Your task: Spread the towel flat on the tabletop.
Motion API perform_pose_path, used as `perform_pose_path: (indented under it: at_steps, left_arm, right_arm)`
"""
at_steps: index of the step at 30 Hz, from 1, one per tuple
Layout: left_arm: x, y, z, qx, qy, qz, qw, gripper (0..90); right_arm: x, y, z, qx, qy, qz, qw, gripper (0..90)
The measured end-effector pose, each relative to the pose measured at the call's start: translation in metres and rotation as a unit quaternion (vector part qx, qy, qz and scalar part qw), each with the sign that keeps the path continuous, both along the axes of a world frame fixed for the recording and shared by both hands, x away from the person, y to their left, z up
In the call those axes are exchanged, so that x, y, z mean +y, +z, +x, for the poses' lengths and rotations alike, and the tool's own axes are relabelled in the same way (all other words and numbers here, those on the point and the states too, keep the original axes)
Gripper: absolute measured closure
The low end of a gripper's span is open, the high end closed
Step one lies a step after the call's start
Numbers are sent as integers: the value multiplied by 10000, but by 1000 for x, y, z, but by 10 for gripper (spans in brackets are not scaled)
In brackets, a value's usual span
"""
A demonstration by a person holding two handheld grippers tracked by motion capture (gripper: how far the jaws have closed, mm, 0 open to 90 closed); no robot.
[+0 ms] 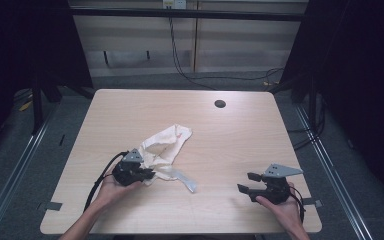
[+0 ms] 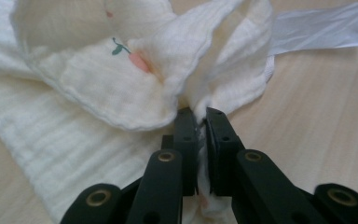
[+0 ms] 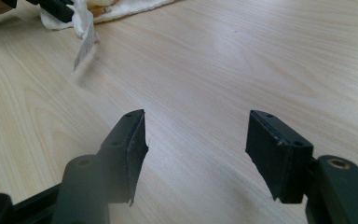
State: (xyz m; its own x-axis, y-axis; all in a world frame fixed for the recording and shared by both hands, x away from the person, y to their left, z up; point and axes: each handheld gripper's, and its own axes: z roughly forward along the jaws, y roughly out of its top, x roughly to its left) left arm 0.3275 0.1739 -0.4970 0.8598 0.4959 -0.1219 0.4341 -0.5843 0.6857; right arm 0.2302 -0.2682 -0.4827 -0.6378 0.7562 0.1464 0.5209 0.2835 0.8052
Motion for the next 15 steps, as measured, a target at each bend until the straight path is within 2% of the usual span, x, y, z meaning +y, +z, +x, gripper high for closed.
perform_pose_path:
  at_steps: [6,7,15]
  left_arm:
    - [-10,0,-9,65,-260,-14,9996,847]
    - [-15,1,-14,35,-392,18,9992,847]
    - [-31,1,-29,80,-669,-67,9977,847]
  right_arm:
    - [5,1,-1,23,127,14,9999,384]
    - [5,1,-1,38,135,24,9999,390]
    - [4,0,0,178,227,97,9995,426]
